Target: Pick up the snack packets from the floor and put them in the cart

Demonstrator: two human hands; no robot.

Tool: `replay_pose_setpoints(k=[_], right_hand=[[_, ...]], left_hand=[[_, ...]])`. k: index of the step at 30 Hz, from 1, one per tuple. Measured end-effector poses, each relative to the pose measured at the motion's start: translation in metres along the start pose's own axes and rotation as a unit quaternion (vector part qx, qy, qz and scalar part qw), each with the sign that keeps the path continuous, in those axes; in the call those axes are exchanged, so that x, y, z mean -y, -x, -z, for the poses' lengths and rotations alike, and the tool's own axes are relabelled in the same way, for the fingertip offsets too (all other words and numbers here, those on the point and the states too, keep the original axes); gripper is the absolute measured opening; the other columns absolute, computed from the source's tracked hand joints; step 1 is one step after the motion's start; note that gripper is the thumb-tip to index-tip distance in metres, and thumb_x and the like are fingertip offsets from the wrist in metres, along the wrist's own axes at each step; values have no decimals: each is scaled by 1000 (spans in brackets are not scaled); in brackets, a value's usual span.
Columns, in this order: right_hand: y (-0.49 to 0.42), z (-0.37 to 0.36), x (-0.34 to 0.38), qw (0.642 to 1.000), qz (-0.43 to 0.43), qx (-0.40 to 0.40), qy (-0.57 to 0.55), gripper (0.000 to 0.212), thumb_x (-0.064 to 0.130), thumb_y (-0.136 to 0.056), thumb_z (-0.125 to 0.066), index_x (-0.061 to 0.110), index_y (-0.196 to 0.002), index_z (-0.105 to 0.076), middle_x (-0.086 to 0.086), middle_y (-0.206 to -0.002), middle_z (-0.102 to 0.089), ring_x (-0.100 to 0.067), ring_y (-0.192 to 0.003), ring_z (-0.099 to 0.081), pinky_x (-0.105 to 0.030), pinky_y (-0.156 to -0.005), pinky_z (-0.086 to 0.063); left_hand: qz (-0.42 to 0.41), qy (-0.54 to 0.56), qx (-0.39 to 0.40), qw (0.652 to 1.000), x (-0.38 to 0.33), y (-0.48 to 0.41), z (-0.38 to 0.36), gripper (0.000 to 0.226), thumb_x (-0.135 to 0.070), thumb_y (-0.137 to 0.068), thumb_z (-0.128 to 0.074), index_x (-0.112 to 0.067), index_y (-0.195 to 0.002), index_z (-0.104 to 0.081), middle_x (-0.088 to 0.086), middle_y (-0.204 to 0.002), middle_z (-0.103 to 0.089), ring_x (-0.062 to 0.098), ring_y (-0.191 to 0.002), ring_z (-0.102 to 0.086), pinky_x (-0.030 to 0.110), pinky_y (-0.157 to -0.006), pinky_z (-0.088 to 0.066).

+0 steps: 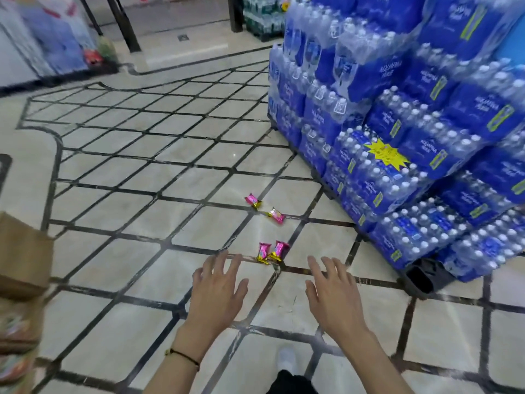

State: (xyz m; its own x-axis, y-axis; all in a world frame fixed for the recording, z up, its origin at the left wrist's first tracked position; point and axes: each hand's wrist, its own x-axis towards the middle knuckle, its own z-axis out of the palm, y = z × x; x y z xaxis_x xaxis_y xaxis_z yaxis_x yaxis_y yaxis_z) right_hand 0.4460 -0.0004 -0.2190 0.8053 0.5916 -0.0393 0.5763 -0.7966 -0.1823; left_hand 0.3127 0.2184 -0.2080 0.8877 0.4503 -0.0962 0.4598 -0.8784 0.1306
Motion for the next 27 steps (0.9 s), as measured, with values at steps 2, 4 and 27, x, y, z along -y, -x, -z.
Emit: replay_pose_setpoints(k=[2, 4, 27], right_hand=[[-35, -7, -9, 1000, 5, 5, 4, 48, 30, -90, -59, 19, -137, -54, -8, -126, -60, -34, -121, -54, -50, -85, -53], [-70, -19, -19, 1000, 8, 21, 20, 48, 30, -89, -56, 19, -136, -54, -9, -125, -60, -35, -119, -55, -50, -83, -53], [-403, -436, -114, 976, -40, 212, 8, 59, 17, -84, -72, 9, -141, -54, -21, -137, -55, -44, -121, -54, -57, -86, -53]], left_hand=[[12, 12, 9, 1000, 3, -37, -2, 54, -51, -93, -37, -26, -137, -55, 8, -141, -56, 37, -123, -55, 52, -90, -50], [15, 27, 10, 999, 6, -73, -9, 54, -50, -93, -38, -23, -136, -56, 9, -140, -56, 38, -121, -55, 52, -88, -52], [-83, 71, 174, 979, 107, -451, -414, 60, -47, -91, -45, -24, -146, -44, 8, -155, -39, 37, -120, -53, 48, -83, -52]])
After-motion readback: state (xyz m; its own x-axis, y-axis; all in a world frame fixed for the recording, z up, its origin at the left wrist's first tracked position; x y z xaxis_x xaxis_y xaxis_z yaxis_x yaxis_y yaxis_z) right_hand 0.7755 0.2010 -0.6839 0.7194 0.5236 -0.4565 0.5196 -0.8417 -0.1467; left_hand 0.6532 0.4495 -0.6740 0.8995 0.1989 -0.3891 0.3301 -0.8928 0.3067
